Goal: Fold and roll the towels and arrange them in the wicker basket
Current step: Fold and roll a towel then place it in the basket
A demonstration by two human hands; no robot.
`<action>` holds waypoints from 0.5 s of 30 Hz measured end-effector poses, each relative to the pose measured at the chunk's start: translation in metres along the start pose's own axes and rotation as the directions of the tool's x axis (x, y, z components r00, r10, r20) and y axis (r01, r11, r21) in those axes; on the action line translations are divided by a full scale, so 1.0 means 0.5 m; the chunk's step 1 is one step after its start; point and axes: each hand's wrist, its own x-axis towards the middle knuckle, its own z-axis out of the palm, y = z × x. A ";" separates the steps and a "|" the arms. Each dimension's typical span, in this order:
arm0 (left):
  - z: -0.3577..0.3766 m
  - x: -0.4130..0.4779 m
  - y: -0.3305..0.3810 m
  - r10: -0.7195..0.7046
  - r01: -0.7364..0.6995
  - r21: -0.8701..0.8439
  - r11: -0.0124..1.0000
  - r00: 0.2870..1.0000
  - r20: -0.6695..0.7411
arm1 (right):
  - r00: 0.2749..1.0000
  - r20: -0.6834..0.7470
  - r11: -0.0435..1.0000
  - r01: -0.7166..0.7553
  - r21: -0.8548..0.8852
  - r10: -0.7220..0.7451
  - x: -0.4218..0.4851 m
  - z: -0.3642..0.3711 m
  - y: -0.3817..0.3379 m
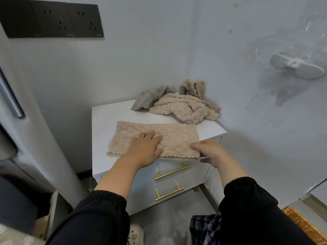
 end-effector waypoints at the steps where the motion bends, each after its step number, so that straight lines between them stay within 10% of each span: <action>1: -0.007 0.004 0.006 0.007 -0.006 0.034 0.999 0.999 -0.033 | 1.000 -0.006 0.997 0.016 0.081 -0.015 -0.001 -0.001 -0.004; 10: -0.065 -0.008 0.045 -0.165 -0.037 -0.595 0.803 0.945 -0.281 | 0.918 -0.087 0.860 0.393 0.327 -0.387 -0.055 -0.022 -0.054; 15: -0.076 0.000 0.036 -0.077 -0.083 -0.900 0.428 0.989 -0.128 | 0.832 0.042 0.820 0.536 0.202 -0.554 -0.072 -0.026 -0.052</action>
